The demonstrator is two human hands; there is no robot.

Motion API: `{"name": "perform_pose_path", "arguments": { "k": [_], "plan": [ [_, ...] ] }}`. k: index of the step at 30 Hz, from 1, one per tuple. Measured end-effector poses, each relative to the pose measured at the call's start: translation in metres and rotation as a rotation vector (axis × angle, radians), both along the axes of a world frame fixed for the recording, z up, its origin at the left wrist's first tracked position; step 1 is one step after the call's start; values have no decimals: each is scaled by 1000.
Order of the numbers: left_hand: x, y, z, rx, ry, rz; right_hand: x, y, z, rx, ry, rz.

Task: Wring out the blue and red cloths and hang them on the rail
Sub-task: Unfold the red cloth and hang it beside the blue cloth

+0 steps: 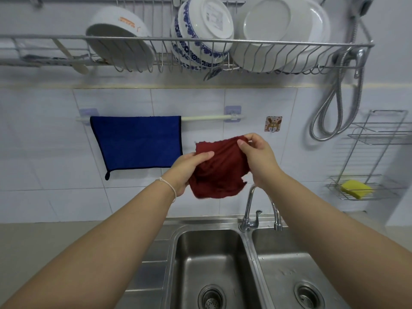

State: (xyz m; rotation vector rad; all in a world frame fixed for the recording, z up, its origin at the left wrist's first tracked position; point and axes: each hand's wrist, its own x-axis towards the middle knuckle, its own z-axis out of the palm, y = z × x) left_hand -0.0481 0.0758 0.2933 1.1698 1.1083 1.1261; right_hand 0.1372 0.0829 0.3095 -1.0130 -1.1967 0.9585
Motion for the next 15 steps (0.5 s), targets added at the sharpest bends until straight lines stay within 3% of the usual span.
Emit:
{"name": "perform_pose_path", "arguments": {
  "k": [4,9,12,15],
  "plan": [
    [-11,1,5,35,196,31,3,-1,14,96,-143,84],
    [4,-8,15,273,329,-221,-12,-10,26,253,-413,298],
    [8,-13,21,350,542,-255,-9,-12,33,277,-479,345],
    [-2,-9,19,393,611,-185,9,-9,33,299,-876,264]
  ]
}}
